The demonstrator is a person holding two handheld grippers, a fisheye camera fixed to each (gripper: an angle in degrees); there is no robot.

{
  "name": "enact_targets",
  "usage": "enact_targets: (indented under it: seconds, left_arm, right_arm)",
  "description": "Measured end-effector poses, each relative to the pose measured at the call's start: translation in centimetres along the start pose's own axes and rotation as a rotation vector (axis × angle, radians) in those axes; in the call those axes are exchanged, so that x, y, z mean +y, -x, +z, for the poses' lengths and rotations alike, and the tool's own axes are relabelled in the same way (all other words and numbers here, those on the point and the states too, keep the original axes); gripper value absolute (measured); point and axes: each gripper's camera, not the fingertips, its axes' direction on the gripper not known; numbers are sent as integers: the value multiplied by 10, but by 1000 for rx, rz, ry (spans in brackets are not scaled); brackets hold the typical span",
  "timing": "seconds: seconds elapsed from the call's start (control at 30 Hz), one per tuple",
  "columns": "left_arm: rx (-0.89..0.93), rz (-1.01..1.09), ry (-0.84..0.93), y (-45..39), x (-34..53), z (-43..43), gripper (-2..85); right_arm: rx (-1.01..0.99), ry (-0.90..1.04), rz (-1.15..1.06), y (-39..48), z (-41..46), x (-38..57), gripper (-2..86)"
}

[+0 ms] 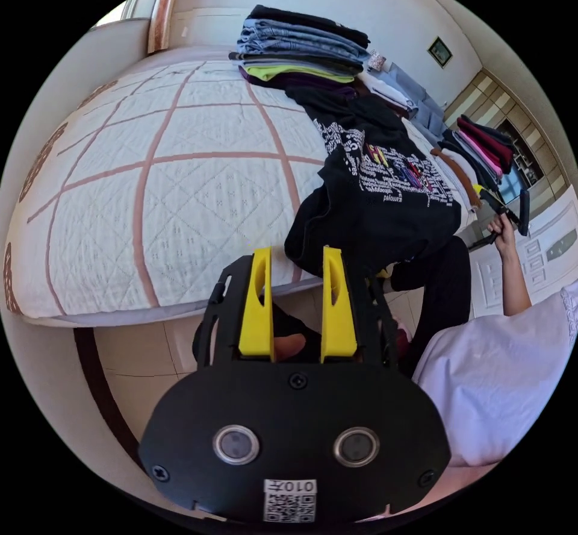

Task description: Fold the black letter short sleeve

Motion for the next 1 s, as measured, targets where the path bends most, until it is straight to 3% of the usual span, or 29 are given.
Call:
enact_targets:
  seconds: [0.1, 0.3, 0.53, 0.67, 0.73, 0.83, 1.0]
  left_arm:
    - [-7, -34, 65, -16, -6, 20, 67]
    - [-9, -88, -83, -63, 0, -17, 14]
    - [-279, 382, -86, -286, -47, -32, 10]
    - [-219, 628, 40, -389, -56, 52, 23]
    - [-104, 675, 105, -407, -51, 71, 31]
    - [-7, 642, 53, -400, -31, 56, 40]
    - [-138, 481, -31, -348, 13, 24, 68]
  right_arm:
    - [-45, -7, -115, 39, 8, -12, 83]
    - [-108, 15, -167, 58, 22, -1, 72]
    - [-155, 56, -137, 37, 29, 30, 70]
    - [-219, 74, -98, 20, 34, 40, 78]
    - [-274, 98, -101, 16, 38, 42, 84]
    - [-318, 107, -132, 22, 45, 47, 95]
    - [-359, 163, -229, 55, 79, 42, 105]
